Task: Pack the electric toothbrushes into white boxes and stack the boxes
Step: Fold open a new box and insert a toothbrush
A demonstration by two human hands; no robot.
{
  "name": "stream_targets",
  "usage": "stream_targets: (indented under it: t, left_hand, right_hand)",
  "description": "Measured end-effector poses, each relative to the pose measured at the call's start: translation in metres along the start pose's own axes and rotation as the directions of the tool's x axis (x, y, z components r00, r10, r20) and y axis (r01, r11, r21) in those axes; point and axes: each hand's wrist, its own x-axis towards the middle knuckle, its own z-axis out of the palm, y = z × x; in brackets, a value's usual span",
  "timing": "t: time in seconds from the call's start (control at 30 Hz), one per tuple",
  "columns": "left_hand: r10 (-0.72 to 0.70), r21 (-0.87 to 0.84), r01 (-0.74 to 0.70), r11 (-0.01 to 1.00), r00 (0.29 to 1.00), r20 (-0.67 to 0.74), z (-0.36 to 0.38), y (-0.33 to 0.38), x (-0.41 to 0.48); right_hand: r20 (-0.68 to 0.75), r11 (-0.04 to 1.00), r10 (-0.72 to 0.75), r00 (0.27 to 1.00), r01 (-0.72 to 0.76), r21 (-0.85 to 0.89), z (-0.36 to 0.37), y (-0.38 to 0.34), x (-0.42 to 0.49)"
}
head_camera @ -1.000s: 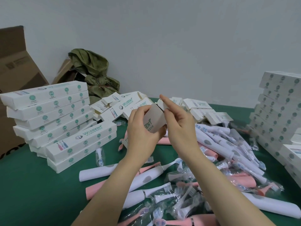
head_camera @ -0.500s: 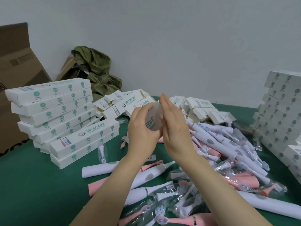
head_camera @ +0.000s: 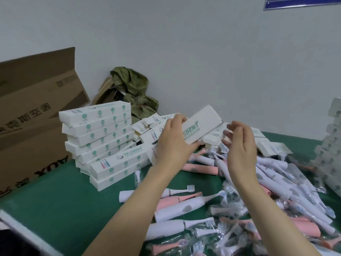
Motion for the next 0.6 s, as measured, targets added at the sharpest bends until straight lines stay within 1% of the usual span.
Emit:
stream_targets:
  t: [0.03, 0.07, 0.1, 0.13, 0.17, 0.2, 0.23, 0.27, 0.3, 0.33, 0.4, 0.43, 0.5, 0.6]
  left_hand:
    - [-0.008, 0.043, 0.008, 0.999, 1.0, 0.0, -0.012, -0.006, 0.013]
    - [-0.03, 0.109, 0.025, 0.994, 0.999, 0.044, -0.024, -0.012, 0.027]
    - [-0.073, 0.206, 0.046, 0.977, 0.99, 0.123, -0.035, -0.02, 0.039]
    - [-0.13, 0.323, 0.057, 0.945, 0.969, 0.21, -0.045, -0.029, 0.049]
    - [-0.191, 0.442, 0.05, 0.895, 0.941, 0.281, -0.054, -0.037, 0.056]
    - [-0.245, 0.546, 0.027, 0.837, 0.912, 0.33, -0.059, -0.047, 0.06]
    - [-0.291, 0.619, 0.006, 0.785, 0.886, 0.36, -0.063, -0.056, 0.062]
    - [-0.332, 0.661, 0.002, 0.751, 0.866, 0.375, -0.066, -0.067, 0.061]
    - [-0.37, 0.681, 0.017, 0.732, 0.849, 0.377, -0.068, -0.077, 0.059]
    - [-0.403, 0.692, 0.038, 0.721, 0.835, 0.374, -0.07, -0.087, 0.057]
    - [-0.455, 0.703, 0.071, 0.707, 0.807, 0.377, -0.072, -0.104, 0.049]
    - [-0.474, 0.7, 0.087, 0.709, 0.794, 0.381, -0.072, -0.111, 0.046]
    - [-0.491, 0.677, 0.126, 0.725, 0.784, 0.38, -0.072, -0.12, 0.042]
    - [-0.466, 0.634, 0.131, 0.762, 0.791, 0.397, -0.073, -0.123, 0.044]
  right_hand:
    - [-0.019, 0.999, 0.041, 0.999, -0.041, 0.005, 0.0, 0.001, 0.0]
    - [0.005, 0.995, 0.069, 0.998, -0.068, -0.069, -0.002, 0.002, 0.001]
    - [0.079, 0.975, 0.096, 0.992, -0.078, -0.21, -0.004, 0.005, 0.002]
    - [0.194, 0.924, 0.14, 0.971, -0.057, -0.379, -0.005, 0.008, 0.001]
    - [0.32, 0.849, 0.194, 0.928, 0.005, -0.529, -0.004, 0.011, -0.001]
    - [0.427, 0.764, 0.24, 0.872, 0.101, -0.637, -0.003, 0.014, -0.005]
    - [0.506, 0.68, 0.274, 0.818, 0.208, -0.703, 0.0, 0.017, -0.009]
    - [0.557, 0.597, 0.305, 0.772, 0.301, -0.744, 0.003, 0.019, -0.013]
    - [0.587, 0.534, 0.337, 0.736, 0.364, -0.763, 0.006, 0.02, -0.017]
    - [0.604, 0.506, 0.37, 0.706, 0.392, -0.768, 0.008, 0.023, -0.019]
    - [0.617, 0.494, 0.43, 0.659, 0.401, -0.772, 0.01, 0.028, -0.023]
    - [0.613, 0.481, 0.448, 0.65, 0.403, -0.779, 0.009, 0.029, -0.023]
    - [0.599, 0.44, 0.454, 0.66, 0.418, -0.794, 0.008, 0.031, -0.021]
    - [0.598, 0.407, 0.438, 0.671, 0.445, -0.797, 0.005, 0.033, -0.018]
